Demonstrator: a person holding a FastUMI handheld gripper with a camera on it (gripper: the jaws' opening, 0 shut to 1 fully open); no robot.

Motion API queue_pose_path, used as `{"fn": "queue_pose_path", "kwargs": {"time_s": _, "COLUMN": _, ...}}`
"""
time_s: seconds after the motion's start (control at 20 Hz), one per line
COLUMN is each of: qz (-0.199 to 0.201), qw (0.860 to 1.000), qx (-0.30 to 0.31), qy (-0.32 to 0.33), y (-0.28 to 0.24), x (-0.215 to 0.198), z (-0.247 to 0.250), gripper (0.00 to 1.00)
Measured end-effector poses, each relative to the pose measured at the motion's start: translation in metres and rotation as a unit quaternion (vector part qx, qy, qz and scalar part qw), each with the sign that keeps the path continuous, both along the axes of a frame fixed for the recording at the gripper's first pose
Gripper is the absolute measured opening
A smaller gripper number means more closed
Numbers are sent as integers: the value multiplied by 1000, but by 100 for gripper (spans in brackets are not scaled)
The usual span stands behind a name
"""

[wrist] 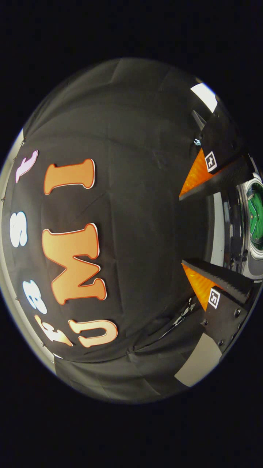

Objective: Put the clothes into the washing machine and then close the washing machine lid.

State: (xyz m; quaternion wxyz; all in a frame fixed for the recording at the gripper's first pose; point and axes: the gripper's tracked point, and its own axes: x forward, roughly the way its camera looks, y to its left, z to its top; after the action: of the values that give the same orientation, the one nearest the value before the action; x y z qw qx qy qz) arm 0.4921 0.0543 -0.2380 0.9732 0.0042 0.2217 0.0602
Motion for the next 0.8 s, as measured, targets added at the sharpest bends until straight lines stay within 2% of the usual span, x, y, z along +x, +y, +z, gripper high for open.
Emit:
{"fn": "queue_pose_path", "kwargs": {"time_s": 0.2, "qz": -6, "qw": 1000, "qx": -7, "qy": 26, "y": 0, "x": 12, "z": -27, "gripper": 99}}
{"fn": "queue_pose_path", "kwargs": {"time_s": 0.3, "qz": -10, "qw": 999, "qx": -39, "qy": 23, "y": -8, "x": 19, "z": -37, "gripper": 99}}
{"fn": "queue_pose_path", "kwargs": {"time_s": 0.6, "qz": -3, "qw": 999, "qx": -39, "qy": 7, "y": -7, "x": 1, "z": -29, "gripper": 98}}
{"fn": "queue_pose_path", "kwargs": {"time_s": 0.7, "qz": 22, "qw": 999, "qx": -39, "qy": -3, "y": -1, "x": -10, "z": -29, "gripper": 98}}
{"fn": "queue_pose_path", "kwargs": {"time_s": 0.8, "qz": 18, "qw": 999, "qx": -34, "qy": -27, "y": -1, "x": -15, "z": -23, "gripper": 99}}
